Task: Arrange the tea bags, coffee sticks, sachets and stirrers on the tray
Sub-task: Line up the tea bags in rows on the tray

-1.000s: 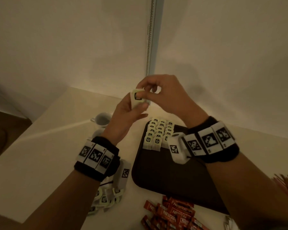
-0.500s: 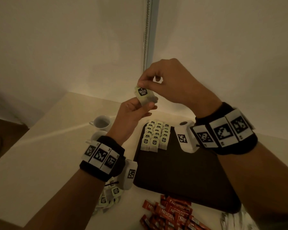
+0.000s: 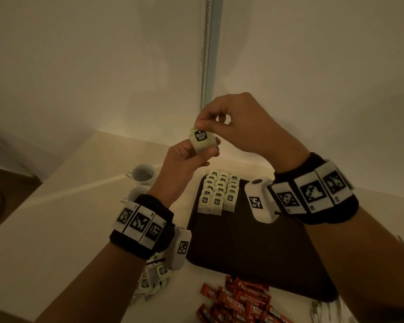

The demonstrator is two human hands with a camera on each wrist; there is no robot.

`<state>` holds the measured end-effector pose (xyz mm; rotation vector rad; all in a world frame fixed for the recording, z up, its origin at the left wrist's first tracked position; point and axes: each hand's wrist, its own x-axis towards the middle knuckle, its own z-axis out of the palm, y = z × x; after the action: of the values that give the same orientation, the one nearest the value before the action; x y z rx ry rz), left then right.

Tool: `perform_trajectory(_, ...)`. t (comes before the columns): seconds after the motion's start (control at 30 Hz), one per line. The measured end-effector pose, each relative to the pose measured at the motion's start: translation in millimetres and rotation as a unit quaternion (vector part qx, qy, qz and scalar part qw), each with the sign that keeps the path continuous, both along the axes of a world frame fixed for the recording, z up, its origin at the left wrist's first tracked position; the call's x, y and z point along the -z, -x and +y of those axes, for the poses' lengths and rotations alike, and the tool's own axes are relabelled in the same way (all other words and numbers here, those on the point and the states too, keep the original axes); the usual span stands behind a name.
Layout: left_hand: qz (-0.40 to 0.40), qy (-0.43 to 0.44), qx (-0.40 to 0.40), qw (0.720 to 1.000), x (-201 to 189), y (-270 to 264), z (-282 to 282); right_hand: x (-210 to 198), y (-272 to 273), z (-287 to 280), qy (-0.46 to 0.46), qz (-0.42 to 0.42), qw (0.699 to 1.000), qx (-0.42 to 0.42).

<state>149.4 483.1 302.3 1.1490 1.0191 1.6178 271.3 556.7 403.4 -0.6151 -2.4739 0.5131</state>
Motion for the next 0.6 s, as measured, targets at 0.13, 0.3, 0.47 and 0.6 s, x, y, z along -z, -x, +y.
perform_trajectory(0.13, 0.046, 0.004, -0.050, 0.998, 0, 4, 2, 12, -7, 2, 0.049, 0.042, 0.998, 0.004)
perform_trajectory(0.3, 0.130, 0.054, -0.016, 0.990, -1, 4, -2, 32, -19, 9, 0.094, 0.082, 0.992, 0.036)
perform_trajectory(0.47, 0.200, 0.187, 0.051, 0.960, 28, 26, -29, 89, -56, 14, 0.185, 0.020, 0.975, 0.122)
perform_trajectory(0.6, 0.237, 0.271, 0.037, 0.932, 77, 50, -82, 163, -83, 15, 0.264, -0.097, 0.941, 0.189)
